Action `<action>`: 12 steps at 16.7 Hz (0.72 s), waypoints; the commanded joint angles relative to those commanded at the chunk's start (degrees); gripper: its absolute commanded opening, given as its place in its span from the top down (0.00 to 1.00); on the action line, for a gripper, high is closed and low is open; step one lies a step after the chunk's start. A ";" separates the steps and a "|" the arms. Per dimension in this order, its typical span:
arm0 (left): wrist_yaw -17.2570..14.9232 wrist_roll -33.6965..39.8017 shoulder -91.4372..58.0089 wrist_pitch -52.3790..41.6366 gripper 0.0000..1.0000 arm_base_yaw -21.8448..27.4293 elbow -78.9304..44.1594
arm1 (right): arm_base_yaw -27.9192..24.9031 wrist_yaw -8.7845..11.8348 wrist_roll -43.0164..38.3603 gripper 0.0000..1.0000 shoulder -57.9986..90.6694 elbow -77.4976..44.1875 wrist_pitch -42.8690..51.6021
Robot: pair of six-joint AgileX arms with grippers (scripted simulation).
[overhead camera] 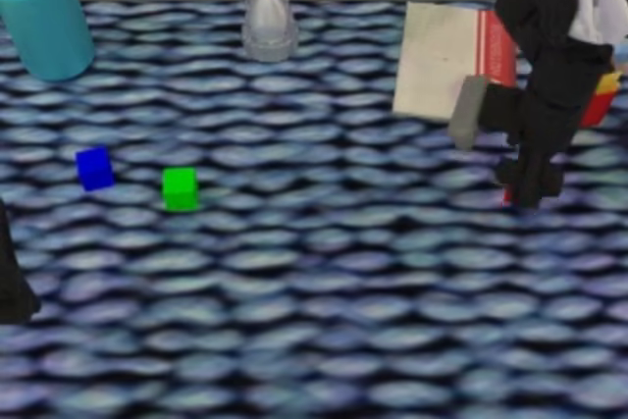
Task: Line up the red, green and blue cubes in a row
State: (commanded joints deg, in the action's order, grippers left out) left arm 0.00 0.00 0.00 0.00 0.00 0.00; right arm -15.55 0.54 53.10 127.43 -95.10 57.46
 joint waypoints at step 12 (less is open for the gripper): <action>0.00 0.00 0.00 0.00 0.00 0.00 0.00 | -6.17 -0.03 -2.70 1.00 0.28 -7.16 6.66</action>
State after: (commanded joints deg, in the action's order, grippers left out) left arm 0.00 0.00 0.00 0.00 0.00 0.00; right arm -21.71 0.51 50.40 127.71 -102.27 64.11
